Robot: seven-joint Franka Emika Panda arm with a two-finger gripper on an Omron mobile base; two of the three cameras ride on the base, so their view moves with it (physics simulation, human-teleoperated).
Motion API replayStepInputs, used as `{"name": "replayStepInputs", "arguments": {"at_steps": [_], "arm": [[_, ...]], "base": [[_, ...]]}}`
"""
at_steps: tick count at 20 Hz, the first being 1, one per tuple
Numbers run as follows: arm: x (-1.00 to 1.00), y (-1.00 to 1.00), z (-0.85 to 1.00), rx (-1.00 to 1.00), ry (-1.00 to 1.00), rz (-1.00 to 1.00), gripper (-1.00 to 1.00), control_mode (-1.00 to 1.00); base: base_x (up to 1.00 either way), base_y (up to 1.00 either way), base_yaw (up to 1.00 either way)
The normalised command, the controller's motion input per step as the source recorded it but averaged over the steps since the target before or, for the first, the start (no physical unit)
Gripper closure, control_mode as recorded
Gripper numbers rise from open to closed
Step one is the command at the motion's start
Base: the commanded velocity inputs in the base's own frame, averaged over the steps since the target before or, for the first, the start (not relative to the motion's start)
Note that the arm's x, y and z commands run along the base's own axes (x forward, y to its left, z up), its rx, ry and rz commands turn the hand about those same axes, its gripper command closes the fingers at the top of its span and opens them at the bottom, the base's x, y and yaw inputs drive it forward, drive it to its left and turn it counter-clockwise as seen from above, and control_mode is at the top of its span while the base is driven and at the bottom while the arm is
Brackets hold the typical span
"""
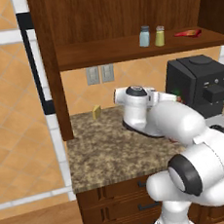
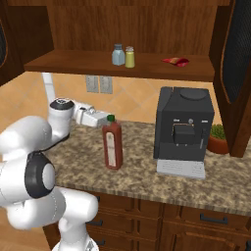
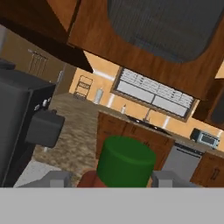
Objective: Put the shaker and condiment bottle from the counter next to their counterparts in the cabinet.
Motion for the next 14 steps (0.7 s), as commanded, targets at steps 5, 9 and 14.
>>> {"name": "replayStepInputs", "arguments": {"at_steps": [5,9,14], "arm": [[-0.02,-0.13,0.5,0.03,0.04,0.29,1.0,-1.0],[0.0,-0.12,0.47,0.05,0.05,0.27,1.0,-1.0],[0.0,-0.1,0.51,0.05,0.05,0.27,1.0,-1.0]], "base": [[0.0,0.0,0.0],[0.0,0.0,0.0],[0.0,0.0,0.0]]}}
